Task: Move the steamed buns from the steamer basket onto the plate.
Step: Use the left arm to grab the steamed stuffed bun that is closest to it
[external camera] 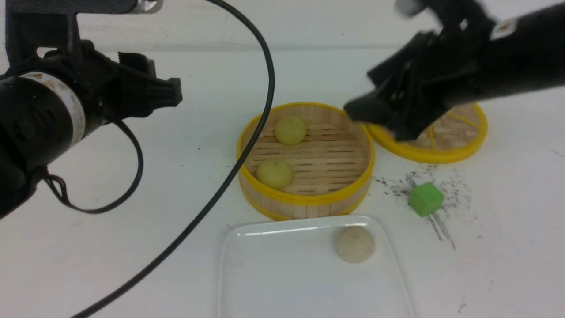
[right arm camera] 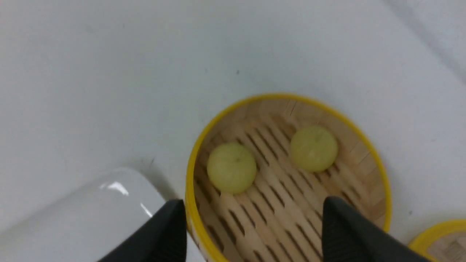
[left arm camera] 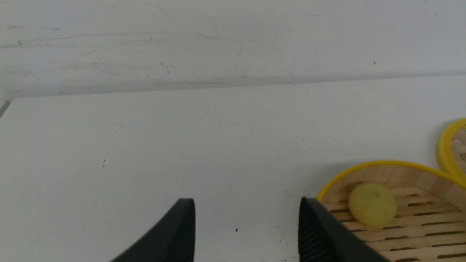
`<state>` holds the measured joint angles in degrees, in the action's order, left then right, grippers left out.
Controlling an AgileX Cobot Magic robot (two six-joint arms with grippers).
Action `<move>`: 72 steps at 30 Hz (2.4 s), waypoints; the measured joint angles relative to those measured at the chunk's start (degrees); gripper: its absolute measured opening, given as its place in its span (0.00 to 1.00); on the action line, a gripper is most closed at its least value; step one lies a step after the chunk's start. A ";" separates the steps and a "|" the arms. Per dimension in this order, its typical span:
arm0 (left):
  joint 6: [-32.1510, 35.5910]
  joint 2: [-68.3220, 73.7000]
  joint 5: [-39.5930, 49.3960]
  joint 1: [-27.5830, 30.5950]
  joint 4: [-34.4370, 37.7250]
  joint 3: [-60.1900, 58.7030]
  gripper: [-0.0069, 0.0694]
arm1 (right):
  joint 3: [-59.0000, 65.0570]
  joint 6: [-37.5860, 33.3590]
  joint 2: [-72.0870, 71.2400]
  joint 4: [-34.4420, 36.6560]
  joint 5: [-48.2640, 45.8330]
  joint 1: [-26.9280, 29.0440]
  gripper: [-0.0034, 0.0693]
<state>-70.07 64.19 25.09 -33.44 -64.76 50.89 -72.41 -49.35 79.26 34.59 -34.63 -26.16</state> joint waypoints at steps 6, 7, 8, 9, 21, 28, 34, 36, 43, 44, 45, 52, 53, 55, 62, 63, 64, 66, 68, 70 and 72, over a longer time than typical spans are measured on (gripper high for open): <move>0.00 0.00 -0.07 0.00 -0.12 0.00 0.62 | -0.42 0.52 -4.39 0.05 -0.38 0.00 0.69; 0.00 0.00 -0.07 0.00 -0.15 0.00 0.62 | -0.42 0.57 -4.24 0.05 -0.43 0.00 0.68; 0.00 0.00 -0.07 0.00 -0.15 0.00 0.62 | -0.42 0.57 -3.98 0.05 -0.44 0.00 0.68; 0.00 0.00 -0.07 0.00 -0.15 0.00 0.62 | -0.42 0.57 -3.82 0.05 -0.49 0.00 0.68; 0.42 6.92 -3.07 0.00 13.49 1.50 0.60 | -0.42 2.16 -3.30 -2.29 -1.58 0.00 0.68; 15.78 15.57 6.01 0.00 30.68 10.03 0.59 | -0.42 5.09 -3.30 -2.76 -4.29 0.00 0.68; 39.02 23.38 10.90 0.00 48.07 19.24 0.59 | -0.42 5.32 -3.30 -2.76 -6.78 0.00 0.68; 42.98 25.45 12.14 0.00 49.22 20.94 0.59 | -0.42 5.32 -3.30 -2.76 -8.21 0.00 0.68; 49.58 30.63 12.42 0.00 49.90 23.03 0.59 | -0.42 5.32 -3.30 -2.76 -11.51 0.00 0.68; 49.72 31.20 12.01 0.00 49.89 23.03 0.59 | -0.42 5.32 -3.30 -2.76 -11.74 0.00 0.68; 50.14 32.16 11.02 0.00 49.91 23.03 0.59 | -0.42 5.32 -3.30 -2.76 -11.96 0.00 0.68; 52.34 35.58 5.79 0.00 51.01 23.03 0.59 | -0.42 7.95 -5.84 -9.70 -9.00 0.00 0.68; 52.39 35.90 4.66 0.00 51.15 23.08 0.59 | -0.42 8.89 -6.61 -10.74 -8.86 0.00 0.68; 52.39 36.27 3.10 0.00 51.36 23.15 0.59 | -0.42 10.40 -7.97 -12.81 -8.86 0.00 0.68; 52.39 38.96 -1.07 0.00 51.95 23.40 0.59 | -0.42 14.45 -12.85 -17.39 -8.48 0.00 0.68; 52.39 39.56 -1.14 0.00 52.01 23.40 0.59 | -0.42 14.58 -13.61 -17.39 -8.43 0.00 0.68; 52.39 40.09 -1.26 0.00 52.05 23.40 0.59 | -0.42 14.75 -14.31 -17.44 -8.25 0.00 0.68; 52.39 41.04 -1.32 0.00 52.05 23.40 0.59 | -0.42 14.79 -15.12 -17.44 -7.96 0.00 0.68; 52.39 42.20 -1.69 0.00 52.05 23.40 0.59 | -0.42 14.83 -16.20 -17.44 -7.79 0.00 0.68; 52.39 43.78 -2.57 0.00 52.05 23.40 0.59 | -0.42 14.91 -17.13 -17.44 -7.67 0.00 0.68; 52.39 44.80 -4.07 0.00 52.05 23.40 0.58 | -0.42 14.91 -17.75 -17.53 -7.67 0.00 0.68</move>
<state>-17.68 108.99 21.02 -33.44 -12.71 74.29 -72.83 -34.44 61.51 17.06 -42.30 -26.16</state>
